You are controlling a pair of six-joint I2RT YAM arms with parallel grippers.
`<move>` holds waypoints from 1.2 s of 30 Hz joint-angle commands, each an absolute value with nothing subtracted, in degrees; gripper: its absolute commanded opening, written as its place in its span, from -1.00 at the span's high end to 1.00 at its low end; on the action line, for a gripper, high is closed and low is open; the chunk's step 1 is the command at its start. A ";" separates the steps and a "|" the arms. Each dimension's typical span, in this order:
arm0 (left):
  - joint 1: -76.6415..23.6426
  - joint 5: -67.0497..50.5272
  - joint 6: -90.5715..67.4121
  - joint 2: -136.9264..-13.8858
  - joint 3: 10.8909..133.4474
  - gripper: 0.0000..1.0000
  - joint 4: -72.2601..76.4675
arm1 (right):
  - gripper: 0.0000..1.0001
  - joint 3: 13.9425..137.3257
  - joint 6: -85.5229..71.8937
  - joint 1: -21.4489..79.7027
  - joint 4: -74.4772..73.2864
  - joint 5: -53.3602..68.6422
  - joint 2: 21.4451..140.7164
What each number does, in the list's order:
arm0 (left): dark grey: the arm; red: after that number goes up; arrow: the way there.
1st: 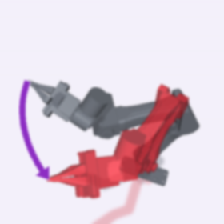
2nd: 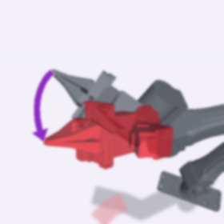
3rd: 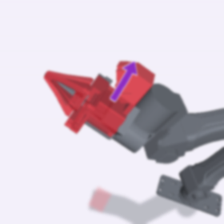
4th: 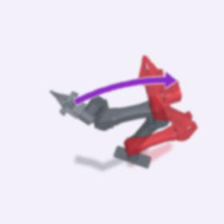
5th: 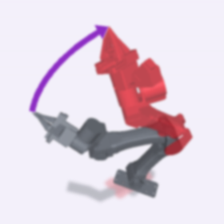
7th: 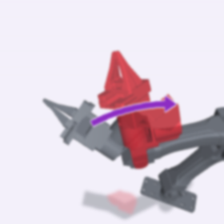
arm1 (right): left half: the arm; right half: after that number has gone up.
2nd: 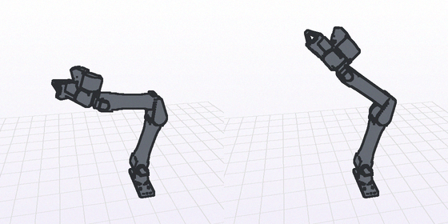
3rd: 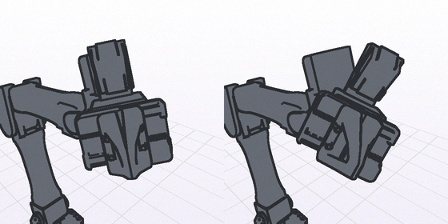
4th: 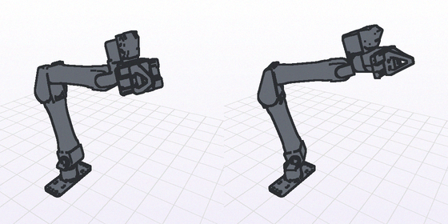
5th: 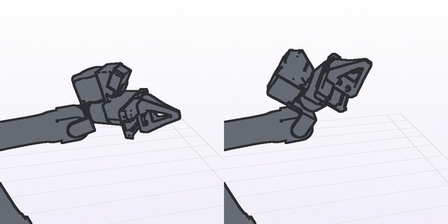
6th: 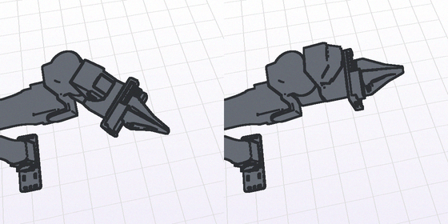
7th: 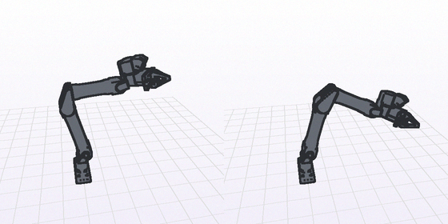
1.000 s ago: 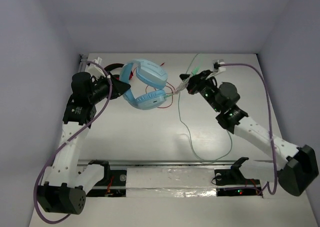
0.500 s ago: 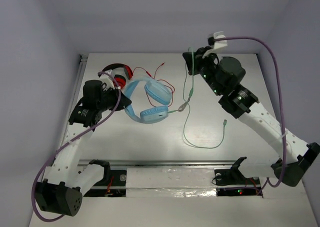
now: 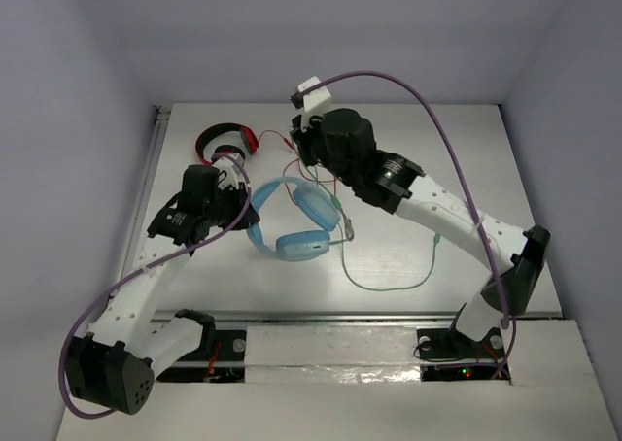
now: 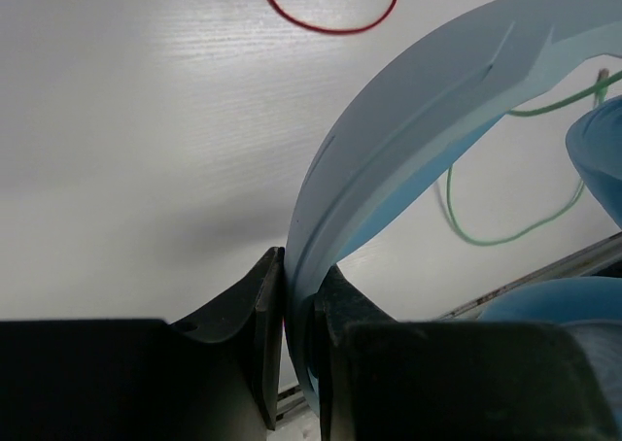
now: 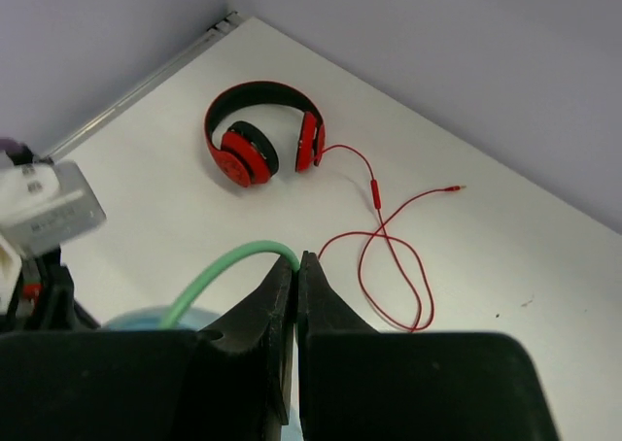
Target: Wrap the headphones
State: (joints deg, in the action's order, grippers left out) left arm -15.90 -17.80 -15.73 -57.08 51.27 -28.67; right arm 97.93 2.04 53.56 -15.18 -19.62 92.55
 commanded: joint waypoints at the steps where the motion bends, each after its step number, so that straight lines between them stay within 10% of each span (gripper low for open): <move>1: -17.66 -19.95 -15.47 -57.22 50.98 1.00 -27.86 | 1.00 105.88 4.66 53.96 -18.53 -22.85 95.44; 16: -25.31 -26.80 -20.03 -56.61 49.84 1.00 -16.10 | 1.00 120.06 0.00 55.28 -30.06 -28.47 112.06; 36: -25.31 -24.26 -26.10 -42.45 46.32 1.00 -3.43 | 0.76 93.46 -12.57 42.46 -11.54 -2.75 96.43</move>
